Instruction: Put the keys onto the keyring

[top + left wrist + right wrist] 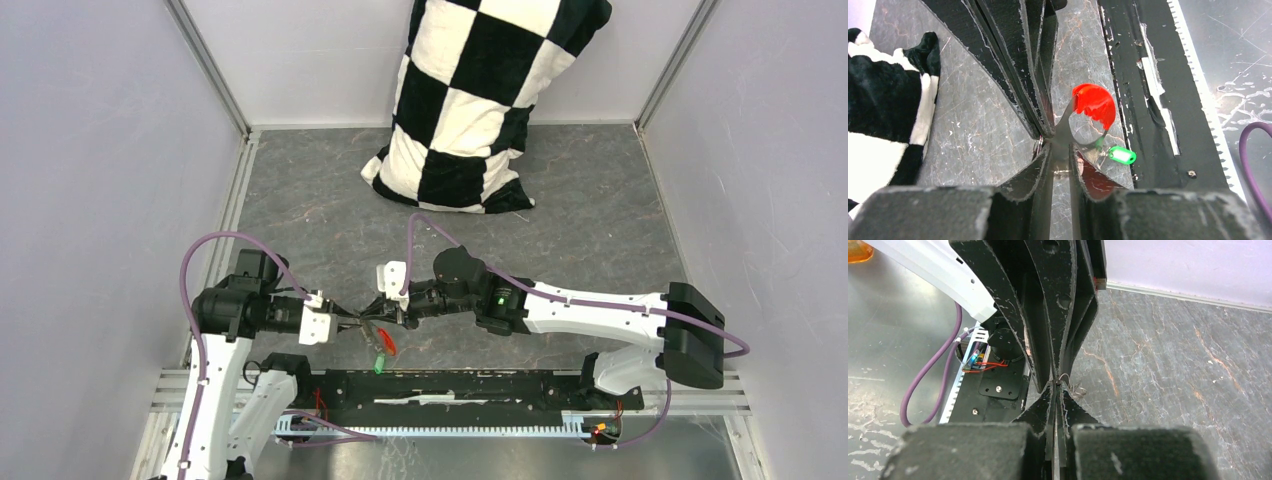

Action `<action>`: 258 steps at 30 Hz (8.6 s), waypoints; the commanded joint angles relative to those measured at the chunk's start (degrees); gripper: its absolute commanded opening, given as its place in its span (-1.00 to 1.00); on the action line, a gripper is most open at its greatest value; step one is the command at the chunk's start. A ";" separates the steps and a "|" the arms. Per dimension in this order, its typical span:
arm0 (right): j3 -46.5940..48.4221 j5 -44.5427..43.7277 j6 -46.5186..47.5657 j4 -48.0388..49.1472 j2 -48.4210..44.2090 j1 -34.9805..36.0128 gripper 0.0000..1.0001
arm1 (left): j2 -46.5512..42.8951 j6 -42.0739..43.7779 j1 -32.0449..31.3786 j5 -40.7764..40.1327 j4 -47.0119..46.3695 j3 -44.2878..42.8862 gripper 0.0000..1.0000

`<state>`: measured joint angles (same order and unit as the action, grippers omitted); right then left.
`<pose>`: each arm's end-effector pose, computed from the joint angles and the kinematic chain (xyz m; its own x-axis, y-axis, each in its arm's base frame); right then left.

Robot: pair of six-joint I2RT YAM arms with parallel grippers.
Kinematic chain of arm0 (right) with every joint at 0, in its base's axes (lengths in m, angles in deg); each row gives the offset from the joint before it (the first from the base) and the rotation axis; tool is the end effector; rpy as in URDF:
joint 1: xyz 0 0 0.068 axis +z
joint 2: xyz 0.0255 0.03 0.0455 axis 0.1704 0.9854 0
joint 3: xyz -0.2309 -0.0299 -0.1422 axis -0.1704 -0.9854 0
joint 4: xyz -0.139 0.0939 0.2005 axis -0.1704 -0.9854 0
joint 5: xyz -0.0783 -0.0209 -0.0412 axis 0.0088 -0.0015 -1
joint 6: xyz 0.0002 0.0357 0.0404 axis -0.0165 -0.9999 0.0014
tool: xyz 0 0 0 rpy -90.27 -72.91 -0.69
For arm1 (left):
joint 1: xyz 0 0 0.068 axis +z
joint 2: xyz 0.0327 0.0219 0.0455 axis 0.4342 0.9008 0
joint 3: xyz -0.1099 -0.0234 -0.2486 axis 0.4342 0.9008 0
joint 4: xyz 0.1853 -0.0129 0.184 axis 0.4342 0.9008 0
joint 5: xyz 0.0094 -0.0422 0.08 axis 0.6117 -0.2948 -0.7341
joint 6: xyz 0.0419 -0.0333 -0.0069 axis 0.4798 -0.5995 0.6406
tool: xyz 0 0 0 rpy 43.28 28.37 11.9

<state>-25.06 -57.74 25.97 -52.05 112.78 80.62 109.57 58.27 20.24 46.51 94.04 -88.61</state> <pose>0.0946 0.3147 0.3104 0.0920 -0.1423 -0.9855 -0.9927 -0.0900 -0.0797 0.0660 -0.0390 0.3062 0.3653 0.3749 -0.8521 0.9302 -0.1109 0.3500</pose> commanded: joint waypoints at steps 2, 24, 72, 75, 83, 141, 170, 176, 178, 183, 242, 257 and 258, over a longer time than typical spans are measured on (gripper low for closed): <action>1.07 -0.55 -0.56 -0.43 -2.65 0.20 -1.00 | -1.90 -5.45 -0.13 1.97 -0.37 -2.44 -0.53; 1.99 0.50 -4.59 -1.38 -3.98 -0.63 -1.00 | -11.61 -19.05 -0.16 1.11 -17.10 -1.82 -0.20; 5.71 2.83 -6.25 -2.22 -3.35 -0.64 -0.99 | -6.43 -9.51 -1.53 4.91 -9.10 -2.21 -0.95; 6.02 2.93 -7.25 -1.53 -3.60 -0.72 -0.73 | -6.44 -10.26 -1.53 6.05 -10.01 -2.13 -0.95; 0.44 -0.55 -5.57 0.67 -12.48 -4.45 -0.13 | -7.17 -36.85 -1.51 19.88 -32.38 -2.36 -0.96; -7.01 7.46 -12.88 28.28 -12.42 -4.53 -0.48 | -2.26 -38.32 -1.80 27.72 -32.24 -10.35 -0.95; 22.91 -8.47 4.31 -37.04 -8.41 -4.58 -0.99 | -6.79 -37.17 -1.80 16.93 -32.59 -6.64 0.05; 32.29 -19.02 0.39 -50.68 -1.35 -4.54 -0.99 | -7.23 -55.84 -1.71 10.61 -46.09 -1.01 -0.15; 35.38 -22.58 -1.32 -54.63 1.31 -4.36 -0.99 | -7.22 -67.58 -1.71 7.56 -54.68 2.42 -0.08; 38.41 -27.47 -4.55 -58.00 4.29 -4.19 -0.99 | -6.24 -75.74 -1.71 5.90 -60.36 8.70 0.05; -6.61 6.94 -27.79 23.02 -14.29 -9.29 -0.99 | -2.05 -64.25 -1.71 22.09 -46.83 -0.07 -0.38; -8.64 11.00 -30.21 31.71 -10.87 -9.32 -0.99 | -1.48 -65.63 -1.81 24.98 -46.72 -1.91 -0.35; -8.64 10.97 -30.29 32.11 -10.55 -9.24 -0.99 | -1.48 -65.69 -1.76 25.33 -46.57 -2.17 -0.35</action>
<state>-33.67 -48.14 -3.16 -26.53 101.20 71.55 107.77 -4.39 18.57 68.21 47.36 -87.94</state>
